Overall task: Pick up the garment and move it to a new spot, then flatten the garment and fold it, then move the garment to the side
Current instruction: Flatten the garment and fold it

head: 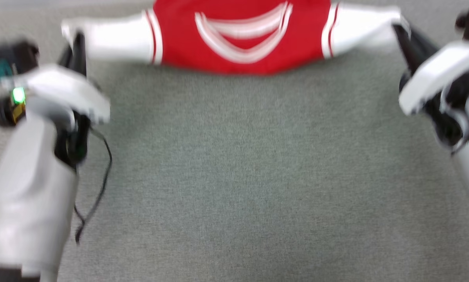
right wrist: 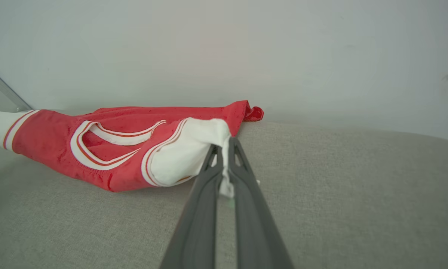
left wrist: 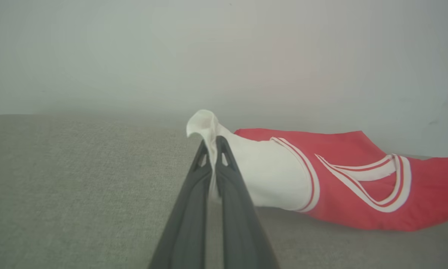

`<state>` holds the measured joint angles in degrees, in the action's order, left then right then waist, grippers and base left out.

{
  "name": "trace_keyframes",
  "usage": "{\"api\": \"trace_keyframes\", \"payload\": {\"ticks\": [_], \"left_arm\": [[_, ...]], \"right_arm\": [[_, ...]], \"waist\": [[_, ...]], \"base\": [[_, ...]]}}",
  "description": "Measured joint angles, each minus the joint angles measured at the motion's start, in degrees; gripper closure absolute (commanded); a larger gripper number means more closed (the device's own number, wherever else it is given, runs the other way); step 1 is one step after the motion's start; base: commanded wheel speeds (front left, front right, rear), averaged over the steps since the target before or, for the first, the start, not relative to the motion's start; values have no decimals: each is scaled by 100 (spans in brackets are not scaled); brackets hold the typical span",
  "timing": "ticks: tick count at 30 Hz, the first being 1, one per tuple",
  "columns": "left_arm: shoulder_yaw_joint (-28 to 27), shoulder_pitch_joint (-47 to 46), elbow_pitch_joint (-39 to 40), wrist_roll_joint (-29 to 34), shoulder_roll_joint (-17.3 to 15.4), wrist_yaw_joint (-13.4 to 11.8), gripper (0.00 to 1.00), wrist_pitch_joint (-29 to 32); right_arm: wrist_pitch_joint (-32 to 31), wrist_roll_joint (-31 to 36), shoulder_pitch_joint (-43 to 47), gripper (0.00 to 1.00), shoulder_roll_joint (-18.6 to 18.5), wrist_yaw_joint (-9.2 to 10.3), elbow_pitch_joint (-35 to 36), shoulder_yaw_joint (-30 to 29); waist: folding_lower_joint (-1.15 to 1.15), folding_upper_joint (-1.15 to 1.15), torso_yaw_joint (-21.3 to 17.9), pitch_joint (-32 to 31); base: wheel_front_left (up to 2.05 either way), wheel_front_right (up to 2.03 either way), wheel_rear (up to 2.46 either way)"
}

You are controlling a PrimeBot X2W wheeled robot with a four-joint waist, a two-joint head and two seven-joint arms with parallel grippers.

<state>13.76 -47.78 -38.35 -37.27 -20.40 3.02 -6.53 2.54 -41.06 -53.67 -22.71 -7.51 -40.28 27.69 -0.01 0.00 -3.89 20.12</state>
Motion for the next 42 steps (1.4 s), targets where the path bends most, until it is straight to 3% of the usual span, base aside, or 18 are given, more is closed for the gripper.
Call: {"api": "trace_keyframes", "payload": {"ticks": [7, 18, 27, 34, 35, 36, 37, 42], "left_arm": [[-125, 1827, 1337, -201, -83, -360, 100, -18], [-335, 4609, 3721, -401, -176, -1402, 100, 352], [-291, 5775, 4404, -433, -266, -1857, 100, 702], [-316, 5935, 4555, -405, -315, -1945, 100, 706], [-289, 5932, 4579, -378, -309, -1941, 100, 680], [-238, 5919, 4613, -353, -300, -1939, 100, 669], [-183, 5893, 4643, -300, -288, -1931, 100, 641], [63, 5550, 4800, -89, -174, -1879, 100, 532]], "right_arm": [[185, -116, 1421, 100, -155, 0, 541, -208], [98, 208, 3561, 100, 30, 0, 1584, -958], [-289, 842, 5187, 100, 444, 0, 2639, -2046], [-847, 1354, 6015, 100, 723, 0, 3268, -2551], [-987, 1396, 6105, 72, 778, 0, 3363, -2575], [-1067, 1443, 6180, 17, 837, 0, 3477, -2601], [-1099, 1441, 6216, 0, 877, 0, 3608, -2625], [-1114, 1473, 5912, 0, 970, 0, 4116, -2881]], "waist": [[0, 0, 15, -542], [-1, 0, -37, -931], [-1, 0, 85, -1031], [0, 0, 163, -1024], [0, 0, 172, -1021], [0, 0, 179, -1013], [0, 0, 189, -1006], [0, 0, 306, -947]], "base": [[0, 0, 0], [0, 0, 0], [0, 0, 0], [0, 0, 0], [0, 0, 0], [0, 0, 0], [0, 0, 0], [0, 0, 0]]}}
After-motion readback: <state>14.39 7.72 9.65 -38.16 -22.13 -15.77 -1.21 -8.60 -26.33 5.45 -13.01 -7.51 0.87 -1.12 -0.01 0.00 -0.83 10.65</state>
